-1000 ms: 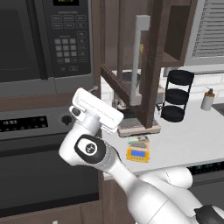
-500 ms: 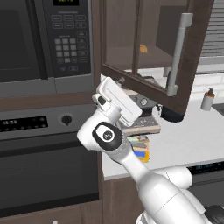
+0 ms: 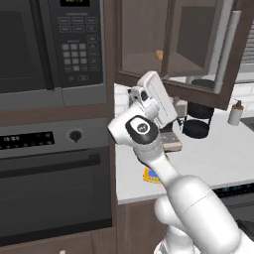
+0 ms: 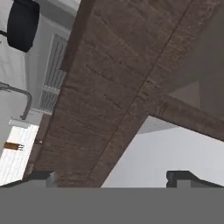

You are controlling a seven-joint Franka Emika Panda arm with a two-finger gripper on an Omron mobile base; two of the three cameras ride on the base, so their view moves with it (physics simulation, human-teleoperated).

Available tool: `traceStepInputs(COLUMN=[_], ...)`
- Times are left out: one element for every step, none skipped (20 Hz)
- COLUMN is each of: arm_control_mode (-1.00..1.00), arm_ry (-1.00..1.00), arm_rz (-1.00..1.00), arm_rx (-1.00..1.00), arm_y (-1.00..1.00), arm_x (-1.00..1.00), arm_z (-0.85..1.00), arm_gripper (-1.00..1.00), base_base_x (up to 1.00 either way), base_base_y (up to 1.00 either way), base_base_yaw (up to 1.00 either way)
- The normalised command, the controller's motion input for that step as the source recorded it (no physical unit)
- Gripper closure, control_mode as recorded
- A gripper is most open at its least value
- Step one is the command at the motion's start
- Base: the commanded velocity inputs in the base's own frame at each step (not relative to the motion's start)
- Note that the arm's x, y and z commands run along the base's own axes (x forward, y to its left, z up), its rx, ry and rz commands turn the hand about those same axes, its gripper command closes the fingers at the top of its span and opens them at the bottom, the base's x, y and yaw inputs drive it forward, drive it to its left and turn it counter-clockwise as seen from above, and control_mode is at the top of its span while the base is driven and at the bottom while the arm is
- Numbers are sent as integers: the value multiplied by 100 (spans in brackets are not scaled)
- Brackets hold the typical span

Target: Pick the bar and place it on the digital scale for weighing, and close the cabinet.

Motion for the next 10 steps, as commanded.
traceStepInputs(arm_control_mode=[-100,-100,-100,-100,-100,-100,-100,-100,-100,-100], arm_ry=[-15,-14,-14,-14,-14,-13,-13,-13,-13,-13], arm_rz=[0,0,0,0,0,0,0,0,0,0], arm_rx=[21,21,21,20,20,20,20,19,19,19], arm_y=[-74,-70,-69,-68,-65,-63,-59,-56,-54,-49], arm_x=[26,26,26,28,29,33,34,36,39,41], arm_z=[41,43,44,43,43,41,42,41,39,36], arm_gripper=[-100,-100,-100,-100,-100,-100,-100,-100,-100,-100], base_base_x=[0,0,0,0,0,0,0,0,0,0], base_base_y=[0,0,0,0,0,0,0,0,0,0], base_base_yaw=[0,0,0,0,0,0,0,0,0,0])
